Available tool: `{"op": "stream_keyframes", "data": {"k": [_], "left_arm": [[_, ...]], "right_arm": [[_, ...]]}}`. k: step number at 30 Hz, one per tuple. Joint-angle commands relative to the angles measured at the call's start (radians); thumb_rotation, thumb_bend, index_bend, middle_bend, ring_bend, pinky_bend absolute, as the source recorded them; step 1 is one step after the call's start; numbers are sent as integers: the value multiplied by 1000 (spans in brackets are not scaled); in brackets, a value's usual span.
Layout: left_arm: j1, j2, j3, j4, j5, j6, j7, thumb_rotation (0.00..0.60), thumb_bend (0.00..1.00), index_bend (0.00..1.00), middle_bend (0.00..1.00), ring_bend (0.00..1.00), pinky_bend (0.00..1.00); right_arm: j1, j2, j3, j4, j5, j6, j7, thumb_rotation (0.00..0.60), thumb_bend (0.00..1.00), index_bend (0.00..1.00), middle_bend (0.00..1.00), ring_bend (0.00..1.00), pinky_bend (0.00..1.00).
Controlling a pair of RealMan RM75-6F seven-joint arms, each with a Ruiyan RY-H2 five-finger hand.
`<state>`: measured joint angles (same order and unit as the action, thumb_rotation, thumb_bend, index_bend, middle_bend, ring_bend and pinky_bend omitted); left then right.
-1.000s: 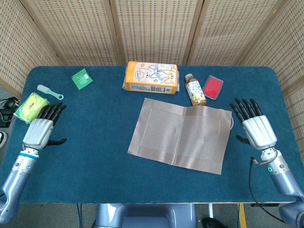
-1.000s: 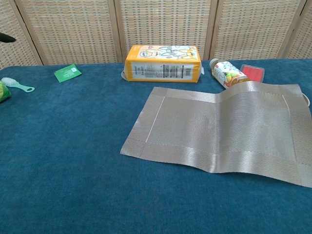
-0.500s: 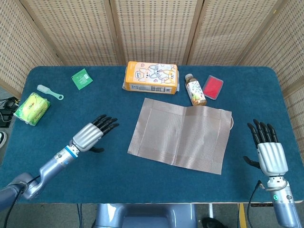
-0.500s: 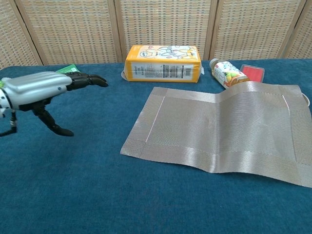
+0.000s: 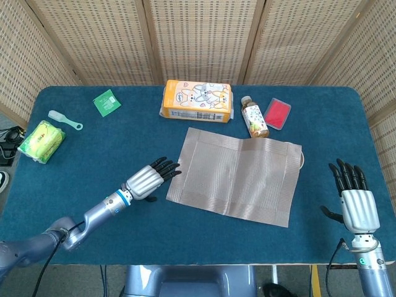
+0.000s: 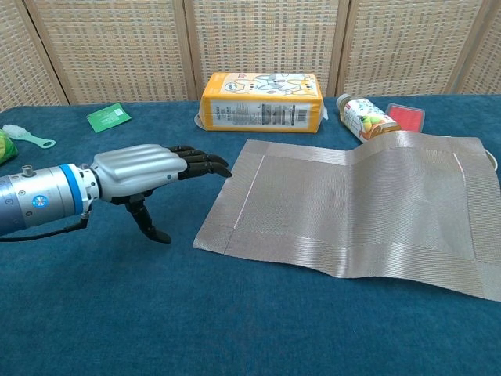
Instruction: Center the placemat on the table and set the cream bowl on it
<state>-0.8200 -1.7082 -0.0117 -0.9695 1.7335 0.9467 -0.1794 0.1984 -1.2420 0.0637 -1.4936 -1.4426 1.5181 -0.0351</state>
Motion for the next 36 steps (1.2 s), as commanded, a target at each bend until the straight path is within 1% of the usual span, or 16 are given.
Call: {"op": "stream_keyframes", "data": {"k": [1, 10, 17, 19, 23, 25, 27, 34, 36], "left_arm": [[-13, -20, -3, 20, -14, -11, 7, 600, 0, 79, 0, 0, 0], [-51, -65, -9, 68, -38, -42, 36, 600, 0, 79, 0, 0, 0], [-75, -111, -13, 100, -63, -65, 81, 600, 10, 79, 0, 0, 0], [-80, -116, -13, 99, -69, -66, 84, 600, 52, 79, 0, 0, 0], [-88, -119, -12, 92, -77, -66, 86, 600, 232, 91, 0, 0, 0], [-92, -119, -10, 88, -79, -65, 91, 600, 297, 94, 0, 0, 0], [-94, -120, -9, 85, -83, -65, 95, 600, 312, 95, 0, 0, 0], [-103, -127, -11, 79, -96, -66, 102, 600, 316, 101, 0, 0, 0], [-105, -130, -12, 78, -102, -67, 103, 600, 349, 108, 0, 0, 0]], "right_arm": [[-2, 1, 3, -2, -2, -2, -1, 600, 0, 0, 0, 0, 0], [-10, 4, 13, -9, -11, -2, -2, 600, 0, 0, 0, 0, 0], [-16, 7, 22, -13, -17, -1, -2, 600, 0, 0, 0, 0, 0], [-18, 8, 24, -14, -21, -1, -1, 600, 0, 0, 0, 0, 0], [-22, 11, 27, -18, -28, 2, 0, 600, 0, 0, 0, 0, 0], [-24, 13, 28, -21, -32, 3, 0, 600, 0, 0, 0, 0, 0], [-26, 14, 30, -23, -34, 5, -1, 600, 0, 0, 0, 0, 0], [-31, 19, 35, -30, -41, 8, -5, 600, 0, 0, 0, 0, 0], [-32, 21, 36, -31, -44, 10, -5, 600, 0, 0, 0, 0, 0]]}}
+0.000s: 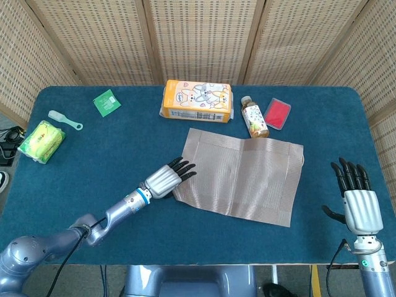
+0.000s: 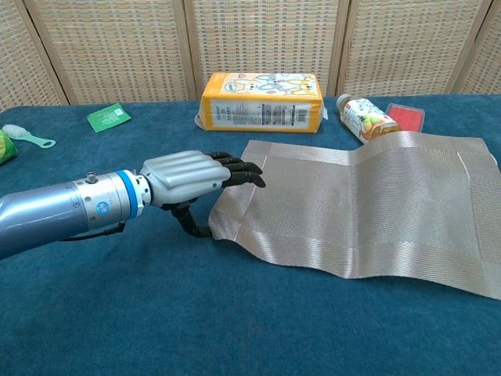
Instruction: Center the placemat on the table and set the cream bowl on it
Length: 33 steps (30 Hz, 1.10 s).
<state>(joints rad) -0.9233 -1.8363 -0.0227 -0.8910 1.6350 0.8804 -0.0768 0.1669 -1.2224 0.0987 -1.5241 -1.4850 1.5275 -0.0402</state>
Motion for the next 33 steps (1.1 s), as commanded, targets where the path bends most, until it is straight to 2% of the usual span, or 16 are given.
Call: {"op": "stream_keyframes", "data": {"k": [1, 4, 7, 15, 24, 30, 33], "left_arm": [[-2, -3, -1, -1, -6, -2, 0, 600, 367, 112, 0, 0, 0], [-4, -7, -3, -1, -15, -5, 1, 600, 444, 134, 0, 0, 0], [-7, -14, -4, 3, -21, -7, 4, 600, 471, 169, 0, 0, 0], [-16, -37, -13, 13, -36, -4, -13, 600, 484, 459, 0, 0, 0], [-12, -48, -18, 20, -38, 38, -18, 600, 485, 712, 0, 0, 0], [13, -9, -12, -35, -32, 93, -13, 600, 486, 738, 0, 0, 0], [41, 38, -4, -97, -31, 131, 11, 600, 486, 743, 0, 0, 0]], "right_arm": [[-2, 1, 1, -1, -3, 2, 0, 600, 0, 0, 0, 0, 0], [-3, 2, 2, -3, -7, 3, 0, 600, 0, 0, 0, 0, 0], [-5, 3, 3, -5, -12, 6, 0, 600, 0, 0, 0, 0, 0], [-10, 6, 5, -12, -27, 16, 2, 600, 0, 0, 0, 0, 0], [-15, 10, 9, -16, -37, 21, 10, 600, 0, 0, 0, 0, 0], [-17, 12, 12, -17, -39, 23, 14, 600, 0, 0, 0, 0, 0], [-20, 16, 13, -20, -43, 28, 16, 600, 0, 0, 0, 0, 0]]}}
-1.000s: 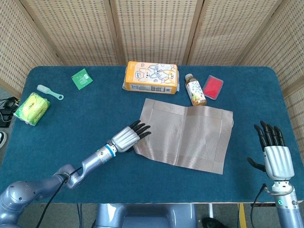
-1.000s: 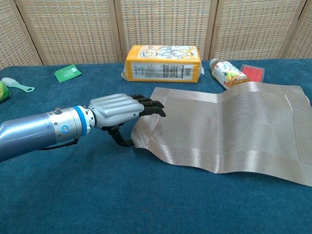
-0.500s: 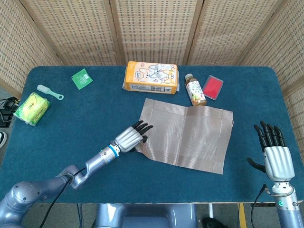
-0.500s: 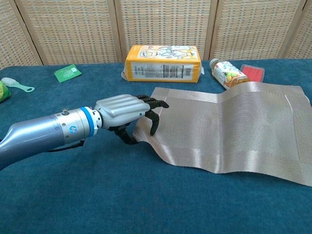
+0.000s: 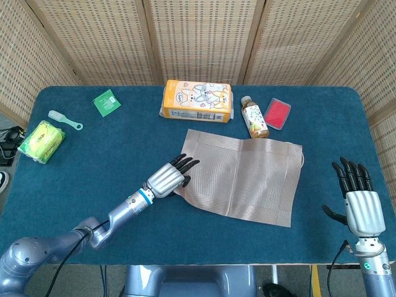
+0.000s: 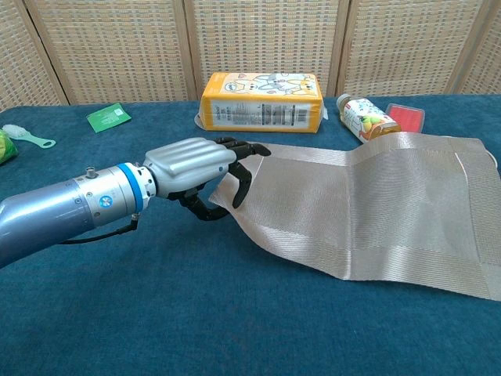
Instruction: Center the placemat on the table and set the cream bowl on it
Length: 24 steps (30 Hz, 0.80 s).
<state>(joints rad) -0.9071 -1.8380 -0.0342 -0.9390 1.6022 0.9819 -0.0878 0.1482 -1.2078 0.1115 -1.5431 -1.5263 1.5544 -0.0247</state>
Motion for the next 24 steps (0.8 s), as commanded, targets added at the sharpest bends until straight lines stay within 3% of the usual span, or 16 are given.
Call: {"op": "stream_keyframes", "data": {"k": [1, 15, 24], "left_arm": [[35, 56, 11, -70, 0, 39, 34, 600, 486, 744, 0, 0, 0], [198, 274, 87, -405, -54, 123, 254, 600, 487, 748, 0, 0, 0], [262, 367, 130, -574, -72, 128, 375, 600, 489, 749, 0, 0, 0]], "right_arm": [[-2, 2, 0, -3, -3, 3, 2, 600, 0, 0, 0, 0, 0], [-12, 12, -4, -22, -30, 23, 1, 600, 0, 0, 0, 0, 0], [-19, 19, -3, -30, -42, 37, 8, 600, 0, 0, 0, 0, 0]]}}
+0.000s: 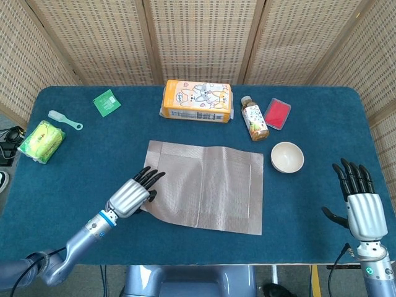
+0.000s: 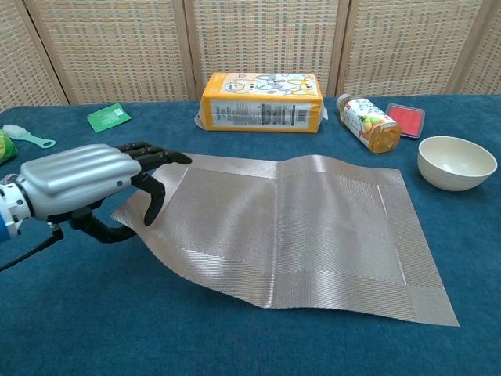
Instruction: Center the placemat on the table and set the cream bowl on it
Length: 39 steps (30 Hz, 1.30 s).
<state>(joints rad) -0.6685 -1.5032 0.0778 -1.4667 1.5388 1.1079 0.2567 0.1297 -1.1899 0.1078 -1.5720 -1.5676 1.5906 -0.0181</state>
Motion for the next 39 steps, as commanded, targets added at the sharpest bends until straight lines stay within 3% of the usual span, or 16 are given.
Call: {"op": "stream_keyframes", "data": {"k": [1, 17, 39], "left_arm": [[28, 38, 21, -58, -9, 1, 40, 600, 489, 749, 0, 0, 0], [91, 103, 80, -160, 23, -11, 108, 600, 492, 750, 0, 0, 0], [190, 142, 128, -170, 32, 5, 154, 600, 502, 750, 0, 0, 0]], "right_arm": [[-1, 1, 1, -1, -1, 2, 2, 600, 0, 0, 0, 0, 0], [-7, 6, 4, -9, -7, 9, 1, 600, 0, 0, 0, 0, 0], [-12, 17, 6, -16, -10, 9, 10, 600, 0, 0, 0, 0, 0]]}}
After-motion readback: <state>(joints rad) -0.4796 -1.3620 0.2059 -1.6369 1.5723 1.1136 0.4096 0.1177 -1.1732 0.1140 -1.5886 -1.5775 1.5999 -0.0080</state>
